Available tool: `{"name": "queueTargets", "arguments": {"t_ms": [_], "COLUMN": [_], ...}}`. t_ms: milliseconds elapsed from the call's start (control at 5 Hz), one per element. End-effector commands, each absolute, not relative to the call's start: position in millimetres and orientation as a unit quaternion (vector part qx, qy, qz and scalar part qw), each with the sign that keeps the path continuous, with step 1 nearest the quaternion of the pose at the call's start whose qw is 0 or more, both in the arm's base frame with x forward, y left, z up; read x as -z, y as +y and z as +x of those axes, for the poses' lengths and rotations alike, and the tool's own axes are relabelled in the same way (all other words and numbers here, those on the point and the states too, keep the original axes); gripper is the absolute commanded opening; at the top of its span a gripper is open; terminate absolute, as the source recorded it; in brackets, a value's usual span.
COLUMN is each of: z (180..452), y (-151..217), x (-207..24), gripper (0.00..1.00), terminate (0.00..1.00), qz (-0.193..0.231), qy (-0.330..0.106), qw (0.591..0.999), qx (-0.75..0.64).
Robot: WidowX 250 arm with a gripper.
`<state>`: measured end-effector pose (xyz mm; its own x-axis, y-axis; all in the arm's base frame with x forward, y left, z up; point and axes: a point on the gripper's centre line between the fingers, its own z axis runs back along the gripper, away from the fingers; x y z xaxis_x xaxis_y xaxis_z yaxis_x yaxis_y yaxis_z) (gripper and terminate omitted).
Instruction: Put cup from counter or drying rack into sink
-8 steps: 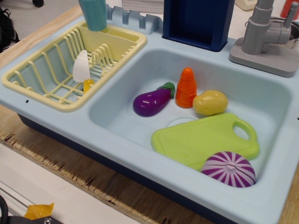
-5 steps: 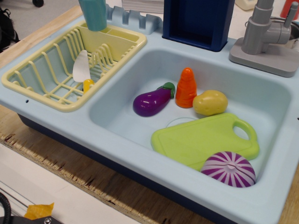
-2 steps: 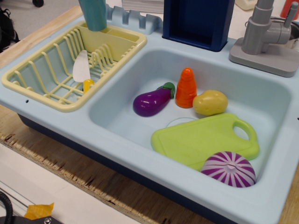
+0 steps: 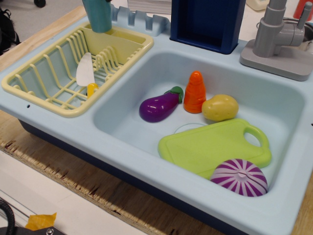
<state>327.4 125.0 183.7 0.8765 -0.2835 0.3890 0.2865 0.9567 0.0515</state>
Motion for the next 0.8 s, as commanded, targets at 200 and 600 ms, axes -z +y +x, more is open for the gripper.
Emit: {"name": "queueTargets", "arguments": {"t_ms": [200, 600], "z": [329.5, 324.4], "y": [130.0, 116.8], "x": [-158.1, -167.6], "gripper": [1.0, 0.0], "terminate": [0.0, 0.0], "qz": [-0.041, -0.034], "qy": [-0.157, -0.154], "qw": [0.979, 0.982], "qx": [0.123, 0.102]}}
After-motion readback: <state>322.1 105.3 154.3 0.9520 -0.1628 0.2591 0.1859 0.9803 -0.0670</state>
